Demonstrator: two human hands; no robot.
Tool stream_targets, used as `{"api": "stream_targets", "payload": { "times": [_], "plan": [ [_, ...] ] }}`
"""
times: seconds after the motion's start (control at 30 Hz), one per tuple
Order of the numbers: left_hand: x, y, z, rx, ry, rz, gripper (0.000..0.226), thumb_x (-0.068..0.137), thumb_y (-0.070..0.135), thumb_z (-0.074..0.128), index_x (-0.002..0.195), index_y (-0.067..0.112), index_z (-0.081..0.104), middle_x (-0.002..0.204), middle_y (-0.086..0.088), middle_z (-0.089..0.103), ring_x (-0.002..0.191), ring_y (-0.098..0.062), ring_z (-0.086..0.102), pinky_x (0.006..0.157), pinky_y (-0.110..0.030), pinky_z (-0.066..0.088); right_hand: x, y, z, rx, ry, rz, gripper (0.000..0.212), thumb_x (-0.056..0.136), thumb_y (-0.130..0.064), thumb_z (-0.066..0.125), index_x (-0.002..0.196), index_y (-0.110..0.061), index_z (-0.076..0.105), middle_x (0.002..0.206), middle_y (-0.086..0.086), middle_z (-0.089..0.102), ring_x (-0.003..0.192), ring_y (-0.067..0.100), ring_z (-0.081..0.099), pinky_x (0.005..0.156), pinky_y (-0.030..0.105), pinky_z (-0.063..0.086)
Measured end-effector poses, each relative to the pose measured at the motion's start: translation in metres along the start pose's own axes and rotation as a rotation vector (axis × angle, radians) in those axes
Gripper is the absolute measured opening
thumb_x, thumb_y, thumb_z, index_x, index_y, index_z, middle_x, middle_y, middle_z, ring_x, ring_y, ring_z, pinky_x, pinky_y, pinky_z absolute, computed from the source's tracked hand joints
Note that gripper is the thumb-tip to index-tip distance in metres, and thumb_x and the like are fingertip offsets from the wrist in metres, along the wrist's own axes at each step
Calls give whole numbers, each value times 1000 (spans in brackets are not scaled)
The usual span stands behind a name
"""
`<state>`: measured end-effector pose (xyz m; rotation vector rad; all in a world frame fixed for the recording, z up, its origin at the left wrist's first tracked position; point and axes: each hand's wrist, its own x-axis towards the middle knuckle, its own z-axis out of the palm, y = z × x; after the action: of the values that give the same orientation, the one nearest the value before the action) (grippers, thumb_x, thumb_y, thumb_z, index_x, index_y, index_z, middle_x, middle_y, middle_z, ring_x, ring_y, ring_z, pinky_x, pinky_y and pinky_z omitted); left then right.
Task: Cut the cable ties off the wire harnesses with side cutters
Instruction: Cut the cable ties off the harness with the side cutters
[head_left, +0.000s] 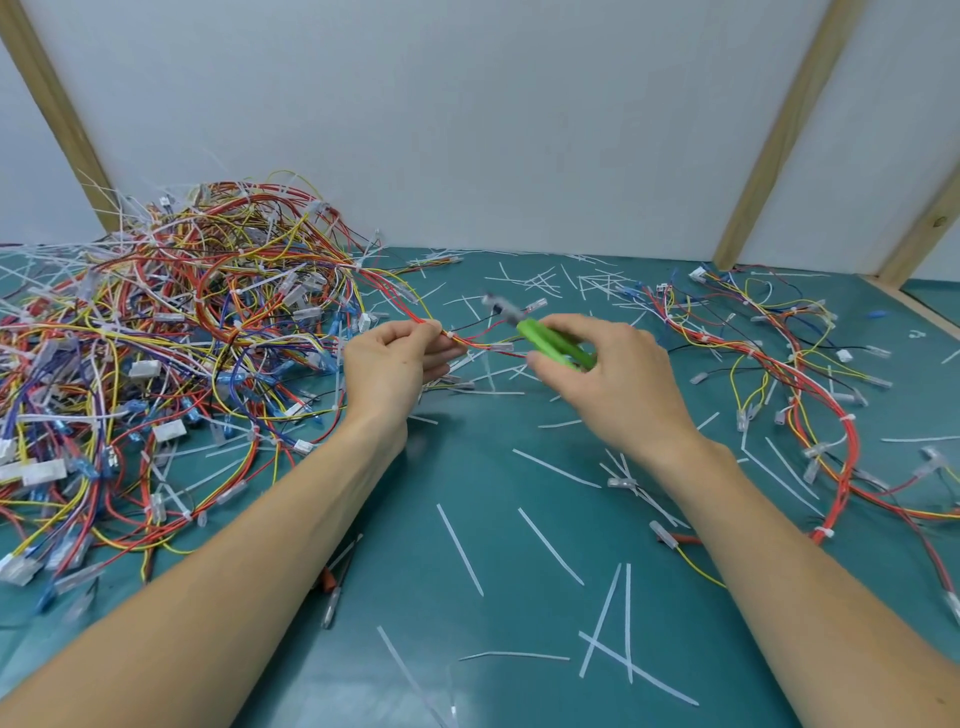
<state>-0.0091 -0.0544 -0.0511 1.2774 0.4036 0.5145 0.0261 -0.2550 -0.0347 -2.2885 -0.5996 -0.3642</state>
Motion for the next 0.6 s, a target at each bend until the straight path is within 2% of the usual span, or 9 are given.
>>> {"api": "stream_targets", "payload": {
  "times": [0.1, 0.17, 0.23, 0.3, 0.37, 0.43, 0.6],
  "plan": [
    [1, 0, -2, -13, -8, -17, 13, 93, 6, 63, 80, 8, 64, 68, -2, 74, 74, -20, 77, 66, -26, 61, 5, 1, 0, 221, 133, 119, 16, 92, -44, 63, 107, -36, 63, 93, -20, 68, 82, 14, 65, 79, 41, 55],
    [1, 1, -2, -31, -19, -27, 13, 93, 6, 63, 80, 9, 64, 67, -2, 73, 75, -21, 77, 66, -26, 61, 7, 0, -2, 357, 145, 203, 16, 95, -37, 62, 110, -32, 58, 101, -17, 65, 81, 18, 64, 70, 45, 58],
    [2, 1, -2, -49, -29, -33, 11, 92, 6, 63, 81, 9, 64, 67, -2, 73, 75, -22, 77, 65, -26, 62, 7, 0, -2, 456, 103, 248, 19, 96, -24, 62, 114, -26, 56, 108, -10, 66, 76, 16, 62, 54, 35, 56],
    [2, 1, -1, -70, -42, -42, 10, 92, 7, 64, 82, 9, 64, 67, -2, 72, 75, -23, 77, 64, -27, 62, 6, 0, 0, 526, 28, 255, 25, 94, -6, 59, 114, -22, 55, 107, -7, 70, 65, 10, 60, 47, 26, 51],
    [1, 2, 0, -100, -61, -58, 10, 91, 7, 63, 82, 10, 63, 66, -2, 71, 75, -23, 77, 62, -27, 62, 5, 0, 2, 544, -39, 243, 33, 92, 3, 56, 108, -25, 54, 101, -10, 74, 58, 6, 59, 47, 24, 50],
    [1, 4, 0, -143, -76, -83, 11, 92, 8, 61, 81, 11, 61, 63, 0, 69, 73, -22, 77, 59, -25, 60, 6, 0, 4, 507, -51, 231, 38, 90, 5, 56, 102, -31, 53, 98, -13, 75, 61, 4, 60, 49, 24, 49],
    [2, 6, -3, -250, -105, -147, 4, 94, 12, 60, 91, 10, 63, 63, 2, 65, 57, -10, 67, 53, -21, 54, 9, 3, -2, 499, 139, 295, 39, 87, 2, 53, 101, -35, 51, 99, -12, 75, 69, 11, 60, 64, 43, 55]
  ]
}}
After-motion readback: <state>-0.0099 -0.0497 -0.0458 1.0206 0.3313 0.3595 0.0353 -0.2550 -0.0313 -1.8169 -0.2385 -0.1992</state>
